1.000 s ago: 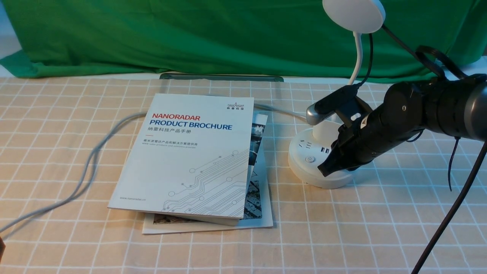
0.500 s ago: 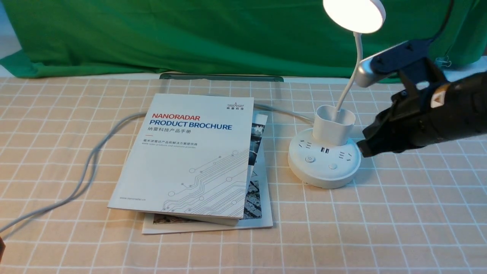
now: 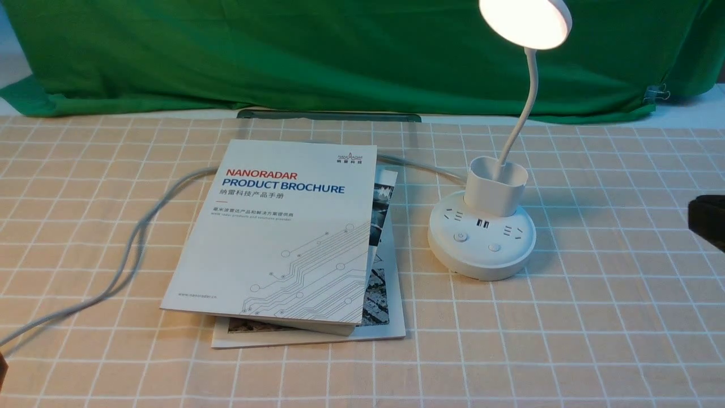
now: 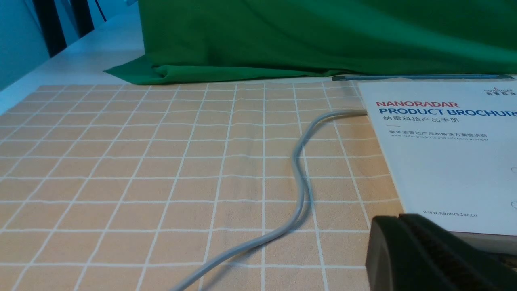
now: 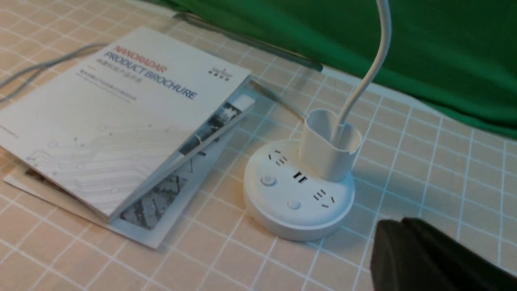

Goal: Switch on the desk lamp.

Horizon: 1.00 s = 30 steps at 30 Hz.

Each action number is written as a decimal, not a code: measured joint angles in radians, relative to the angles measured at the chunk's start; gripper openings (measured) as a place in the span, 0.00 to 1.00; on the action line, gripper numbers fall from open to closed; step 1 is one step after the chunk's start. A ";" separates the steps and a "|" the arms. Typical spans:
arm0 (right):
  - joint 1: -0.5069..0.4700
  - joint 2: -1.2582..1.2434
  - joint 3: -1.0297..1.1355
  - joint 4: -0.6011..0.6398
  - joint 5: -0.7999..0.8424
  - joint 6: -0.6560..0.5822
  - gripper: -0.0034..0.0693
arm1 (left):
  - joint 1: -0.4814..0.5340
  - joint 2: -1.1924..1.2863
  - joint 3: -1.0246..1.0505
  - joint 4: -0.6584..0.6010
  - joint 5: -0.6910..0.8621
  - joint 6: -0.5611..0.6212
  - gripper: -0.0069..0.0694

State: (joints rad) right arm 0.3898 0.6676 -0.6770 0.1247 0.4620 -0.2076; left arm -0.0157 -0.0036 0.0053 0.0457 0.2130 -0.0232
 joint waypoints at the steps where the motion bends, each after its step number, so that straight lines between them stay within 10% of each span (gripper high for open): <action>1: 0.000 -0.006 0.002 0.000 -0.002 0.000 0.10 | 0.000 0.000 0.000 0.000 0.000 0.000 0.12; 15: -0.006 -0.322 0.313 0.000 -0.293 0.002 0.16 | 0.000 0.000 0.000 0.001 0.000 0.000 0.12; 21: -0.159 -0.483 0.590 0.000 -0.532 0.050 0.20 | 0.000 0.000 0.000 0.001 0.000 0.000 0.12; 30: -0.408 -0.659 0.687 -0.144 -0.356 0.299 0.23 | 0.000 0.000 0.000 0.001 0.000 0.000 0.12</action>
State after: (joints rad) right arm -0.0178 0.0087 0.0101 -0.0191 0.1056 0.0916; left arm -0.0157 -0.0036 0.0053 0.0464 0.2130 -0.0232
